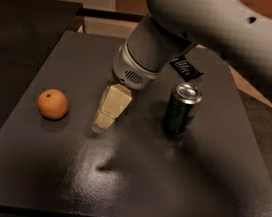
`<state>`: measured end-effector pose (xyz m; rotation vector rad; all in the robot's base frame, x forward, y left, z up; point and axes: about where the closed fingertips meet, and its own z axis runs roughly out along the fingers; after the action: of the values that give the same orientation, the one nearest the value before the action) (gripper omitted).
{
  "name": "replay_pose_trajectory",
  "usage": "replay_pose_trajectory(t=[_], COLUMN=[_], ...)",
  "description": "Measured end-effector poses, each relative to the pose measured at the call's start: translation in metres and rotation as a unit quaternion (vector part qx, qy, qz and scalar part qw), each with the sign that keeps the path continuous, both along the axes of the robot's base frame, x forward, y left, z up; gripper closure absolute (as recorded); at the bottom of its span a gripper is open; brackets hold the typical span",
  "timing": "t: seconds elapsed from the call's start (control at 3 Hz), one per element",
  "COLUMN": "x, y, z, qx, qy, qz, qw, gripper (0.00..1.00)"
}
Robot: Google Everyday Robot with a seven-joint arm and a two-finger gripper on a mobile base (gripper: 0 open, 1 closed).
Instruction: Pick orange
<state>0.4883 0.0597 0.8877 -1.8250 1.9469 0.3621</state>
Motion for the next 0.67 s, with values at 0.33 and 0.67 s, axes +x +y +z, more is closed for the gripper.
replay_pose_trajectory(t=[0.33, 0.67], x=[-0.007, -0.007], y=[0.026, 0.048], z=[-0.009, -0.017], qx=[0.009, 0.016], qy=[0.0, -0.005], qz=[0.017, 0.028], qw=[0.9998, 0.9995], gripper=[0.0, 0.0])
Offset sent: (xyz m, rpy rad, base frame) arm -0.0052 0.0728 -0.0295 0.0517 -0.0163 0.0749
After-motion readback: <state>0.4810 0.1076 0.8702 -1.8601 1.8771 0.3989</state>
